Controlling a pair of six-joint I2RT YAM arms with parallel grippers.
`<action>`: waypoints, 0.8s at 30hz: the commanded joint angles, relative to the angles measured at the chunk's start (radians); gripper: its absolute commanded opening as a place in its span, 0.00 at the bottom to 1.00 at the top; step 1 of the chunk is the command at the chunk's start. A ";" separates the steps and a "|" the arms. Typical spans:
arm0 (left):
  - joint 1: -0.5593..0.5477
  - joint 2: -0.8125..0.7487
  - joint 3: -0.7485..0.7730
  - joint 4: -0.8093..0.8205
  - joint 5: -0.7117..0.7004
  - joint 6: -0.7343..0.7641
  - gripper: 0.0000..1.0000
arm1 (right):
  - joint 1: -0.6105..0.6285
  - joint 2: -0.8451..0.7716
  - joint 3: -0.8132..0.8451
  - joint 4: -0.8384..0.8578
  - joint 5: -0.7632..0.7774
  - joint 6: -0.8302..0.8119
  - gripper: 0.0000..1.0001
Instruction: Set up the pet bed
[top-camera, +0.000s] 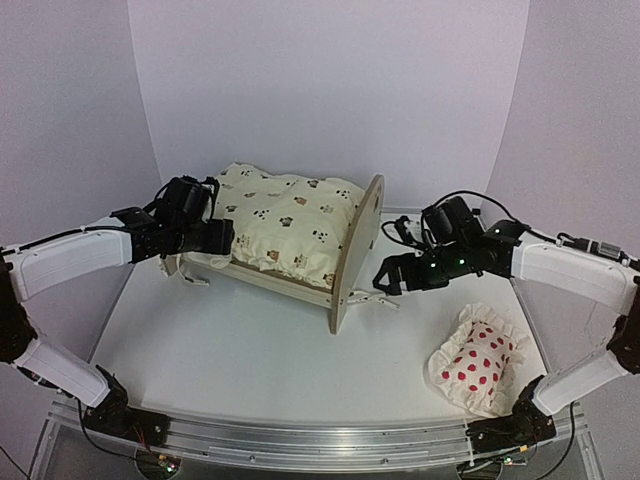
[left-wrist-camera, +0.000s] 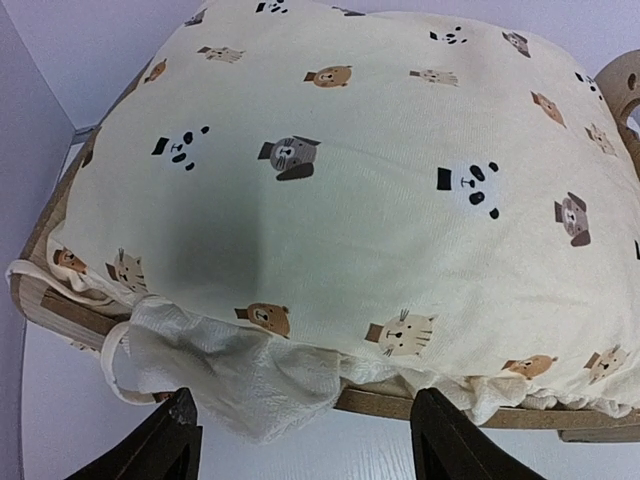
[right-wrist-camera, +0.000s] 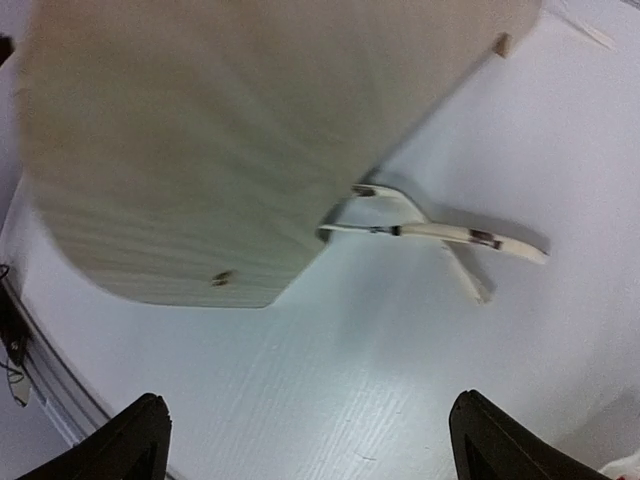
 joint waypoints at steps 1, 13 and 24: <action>0.003 -0.005 0.043 -0.005 -0.016 0.019 0.72 | 0.182 0.022 0.115 0.109 0.053 0.030 0.98; 0.002 -0.072 -0.011 0.001 0.027 0.000 0.72 | 0.352 0.319 0.272 0.217 0.569 0.048 0.98; 0.003 -0.081 -0.029 0.004 0.043 -0.019 0.71 | 0.318 0.244 0.101 0.213 0.878 -0.031 0.83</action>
